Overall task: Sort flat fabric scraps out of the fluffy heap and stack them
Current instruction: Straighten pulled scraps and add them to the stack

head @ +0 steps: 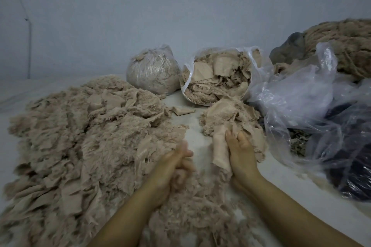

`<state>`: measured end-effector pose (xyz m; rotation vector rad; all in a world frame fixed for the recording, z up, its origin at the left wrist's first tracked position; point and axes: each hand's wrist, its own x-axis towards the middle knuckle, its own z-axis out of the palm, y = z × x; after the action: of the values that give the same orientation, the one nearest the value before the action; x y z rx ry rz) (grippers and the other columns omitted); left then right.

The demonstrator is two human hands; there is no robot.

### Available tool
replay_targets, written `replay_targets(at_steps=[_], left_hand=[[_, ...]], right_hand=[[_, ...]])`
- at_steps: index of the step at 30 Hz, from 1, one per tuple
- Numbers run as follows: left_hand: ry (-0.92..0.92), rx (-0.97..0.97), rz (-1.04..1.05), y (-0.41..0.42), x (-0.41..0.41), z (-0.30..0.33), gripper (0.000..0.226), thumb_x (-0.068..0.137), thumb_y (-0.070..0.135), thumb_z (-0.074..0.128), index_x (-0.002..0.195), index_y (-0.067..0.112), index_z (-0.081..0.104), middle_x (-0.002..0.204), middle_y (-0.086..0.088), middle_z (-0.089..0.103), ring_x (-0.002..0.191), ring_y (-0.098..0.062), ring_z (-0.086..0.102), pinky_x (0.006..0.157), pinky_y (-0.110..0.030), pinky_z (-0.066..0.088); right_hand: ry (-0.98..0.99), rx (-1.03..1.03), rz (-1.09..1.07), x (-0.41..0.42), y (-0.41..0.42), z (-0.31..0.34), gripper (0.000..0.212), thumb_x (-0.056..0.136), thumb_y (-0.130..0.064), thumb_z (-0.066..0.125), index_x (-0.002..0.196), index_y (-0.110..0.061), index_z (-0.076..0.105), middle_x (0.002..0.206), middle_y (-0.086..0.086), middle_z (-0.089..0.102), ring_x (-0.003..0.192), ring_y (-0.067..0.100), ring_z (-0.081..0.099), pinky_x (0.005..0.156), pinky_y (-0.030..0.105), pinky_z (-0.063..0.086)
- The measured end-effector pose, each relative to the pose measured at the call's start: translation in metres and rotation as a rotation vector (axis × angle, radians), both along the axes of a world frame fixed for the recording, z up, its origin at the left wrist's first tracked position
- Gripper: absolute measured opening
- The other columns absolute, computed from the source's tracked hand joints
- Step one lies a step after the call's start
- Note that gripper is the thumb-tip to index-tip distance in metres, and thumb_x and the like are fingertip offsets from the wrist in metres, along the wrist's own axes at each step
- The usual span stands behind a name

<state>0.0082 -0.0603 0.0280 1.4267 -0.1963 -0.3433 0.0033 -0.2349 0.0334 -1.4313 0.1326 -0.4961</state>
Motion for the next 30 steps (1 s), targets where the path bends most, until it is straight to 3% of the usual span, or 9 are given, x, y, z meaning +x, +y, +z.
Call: replay_targets(at_steps=[3, 6, 9, 13, 19, 22, 25, 27, 30], left_hand=[[0.098, 0.017, -0.244, -0.016, -0.014, -0.001, 0.041, 0.066, 0.043, 0.072, 0.087, 0.009, 0.063, 0.055, -0.006, 0.063, 0.033, -0.009, 0.046, 0.033, -0.015, 0.036], [0.096, 0.005, -0.163, -0.020, -0.014, -0.003, 0.022, 0.073, 0.027, 0.070, 0.066, 0.008, 0.061, 0.043, -0.001, 0.049, 0.030, -0.006, 0.034, 0.031, -0.012, 0.027], [0.056, 0.037, -0.084, -0.008, -0.006, -0.001, 0.022, 0.092, 0.015, 0.053, 0.074, 0.004, 0.058, 0.043, 0.003, 0.044, 0.029, -0.003, 0.025, 0.031, -0.010, 0.019], [0.027, 0.092, -0.127, 0.000, -0.005, 0.002, 0.031, 0.084, 0.036, 0.056, 0.079, 0.006, 0.061, 0.044, 0.003, 0.041, 0.031, -0.004, 0.026, 0.033, -0.012, 0.021], [0.038, 0.177, -0.268, -0.019, -0.018, -0.002, 0.035, 0.057, 0.048, 0.078, 0.069, 0.015, 0.071, 0.055, 0.001, 0.058, 0.039, -0.007, 0.045, 0.039, -0.016, 0.035], [-0.008, 0.149, -0.301, -0.014, -0.015, -0.001, 0.015, 0.066, 0.029, 0.075, 0.071, 0.015, 0.075, 0.060, 0.001, 0.066, 0.046, -0.005, 0.055, 0.046, -0.015, 0.043], [-0.126, 0.234, -0.317, 0.001, -0.011, 0.003, 0.010, 0.074, 0.027, 0.072, 0.073, 0.017, 0.075, 0.064, 0.001, 0.068, 0.054, -0.005, 0.057, 0.054, -0.017, 0.044], [-0.164, 0.286, -0.342, 0.011, -0.008, 0.006, 0.013, 0.076, 0.032, 0.072, 0.075, 0.019, 0.075, 0.064, 0.002, 0.068, 0.050, -0.005, 0.054, 0.051, -0.017, 0.042], [-0.344, 0.416, -0.264, 0.022, -0.002, 0.011, 0.015, 0.075, 0.041, 0.071, 0.076, 0.027, 0.077, 0.075, 0.004, 0.069, 0.063, -0.005, 0.062, 0.057, -0.018, 0.047]], right_hand=[[-0.035, -0.086, 0.066, -0.005, 0.018, -0.008, 0.022, 0.099, -0.021, 0.047, 0.078, -0.014, 0.045, 0.065, -0.007, 0.052, 0.057, 0.001, 0.049, 0.051, 0.014, 0.042], [-0.039, -0.083, 0.006, -0.004, 0.013, -0.006, 0.018, 0.099, -0.020, 0.046, 0.083, -0.012, 0.047, 0.075, 0.003, 0.054, 0.065, 0.011, 0.050, 0.054, 0.017, 0.044], [-0.046, -0.019, -0.105, 0.000, -0.001, 0.004, 0.022, 0.100, -0.014, 0.045, 0.078, -0.013, 0.046, 0.074, 0.003, 0.052, 0.059, 0.003, 0.052, 0.048, 0.006, 0.038], [-0.049, -0.038, -0.115, 0.001, -0.005, 0.005, 0.029, 0.100, -0.010, 0.044, 0.072, -0.012, 0.040, 0.066, -0.002, 0.045, 0.043, -0.012, 0.046, 0.043, 0.004, 0.034], [-0.054, -0.139, -0.008, -0.002, 0.016, -0.009, 0.024, 0.098, -0.016, 0.048, 0.075, -0.015, 0.041, 0.068, -0.003, 0.046, 0.053, -0.002, 0.042, 0.050, 0.012, 0.038], [-0.073, -0.090, -0.046, 0.001, 0.010, -0.008, 0.021, 0.097, -0.014, 0.050, 0.077, -0.016, 0.046, 0.070, -0.002, 0.051, 0.063, 0.009, 0.048, 0.053, 0.011, 0.041], [-0.027, -0.030, -0.214, 0.013, -0.016, 0.001, 0.017, 0.098, -0.018, 0.051, 0.092, -0.002, 0.054, 0.080, 0.019, 0.057, 0.071, 0.031, 0.052, 0.052, 0.011, 0.039], [0.019, -0.183, -0.303, 0.020, -0.039, 0.003, 0.017, 0.096, -0.021, 0.054, 0.093, -0.004, 0.053, 0.081, 0.012, 0.057, 0.079, 0.028, 0.053, 0.059, 0.018, 0.041], [0.217, -0.598, -0.401, 0.021, -0.058, -0.001, 0.037, 0.090, -0.027, 0.062, 0.120, -0.009, 0.050, 0.118, 0.009, 0.054, 0.114, 0.028, 0.047, 0.091, 0.034, 0.039]])
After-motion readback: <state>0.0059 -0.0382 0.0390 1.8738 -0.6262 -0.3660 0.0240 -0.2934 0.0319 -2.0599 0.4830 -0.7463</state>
